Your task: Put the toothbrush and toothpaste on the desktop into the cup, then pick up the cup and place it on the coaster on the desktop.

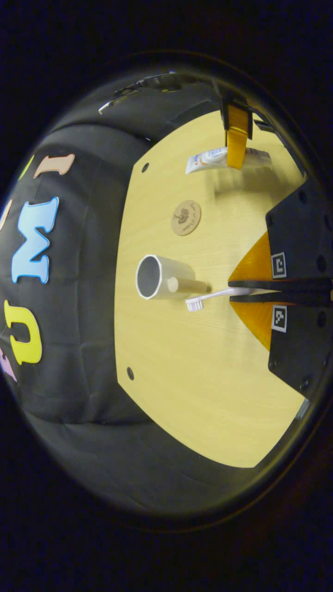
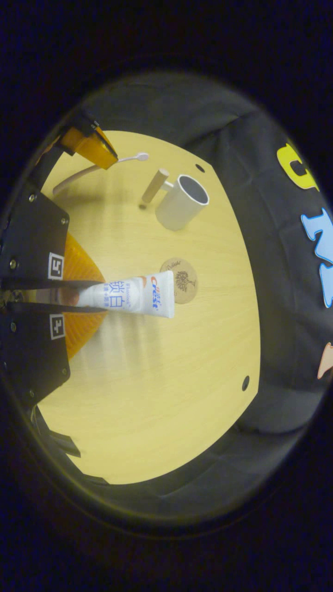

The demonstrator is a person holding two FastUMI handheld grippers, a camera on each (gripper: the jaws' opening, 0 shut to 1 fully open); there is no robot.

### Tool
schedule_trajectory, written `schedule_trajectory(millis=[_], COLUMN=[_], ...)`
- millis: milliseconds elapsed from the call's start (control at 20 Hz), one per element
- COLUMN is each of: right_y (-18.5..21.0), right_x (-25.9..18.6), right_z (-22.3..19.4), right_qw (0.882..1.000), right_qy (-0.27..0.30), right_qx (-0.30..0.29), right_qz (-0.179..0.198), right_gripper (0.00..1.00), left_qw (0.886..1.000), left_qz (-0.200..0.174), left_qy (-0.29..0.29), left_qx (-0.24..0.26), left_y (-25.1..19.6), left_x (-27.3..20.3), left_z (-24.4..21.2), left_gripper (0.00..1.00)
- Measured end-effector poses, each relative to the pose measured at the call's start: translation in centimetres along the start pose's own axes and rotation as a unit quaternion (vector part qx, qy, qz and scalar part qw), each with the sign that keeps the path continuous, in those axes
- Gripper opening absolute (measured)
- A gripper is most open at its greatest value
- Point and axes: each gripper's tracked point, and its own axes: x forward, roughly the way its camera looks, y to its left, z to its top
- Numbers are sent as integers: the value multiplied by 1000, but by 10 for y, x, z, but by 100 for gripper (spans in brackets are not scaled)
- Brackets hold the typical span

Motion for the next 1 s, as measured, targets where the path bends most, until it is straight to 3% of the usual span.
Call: schedule_trajectory(millis=[600, 1000], right_y=[4, 11], right_x=[-61, -70], right_z=[49, 73], right_qw=[996, 991], right_qy=[-83, -122], right_qx=[13, 9], right_qz=[31, 55], right_gripper=[12, 12], left_qw=[989, 979], left_qz=[-39, -61], left_qy=[-129, -188], left_qx=[-60, -42], left_y=[-6, -14], left_x=[-45, -25], left_z=[150, 213], left_gripper=[7, 7])
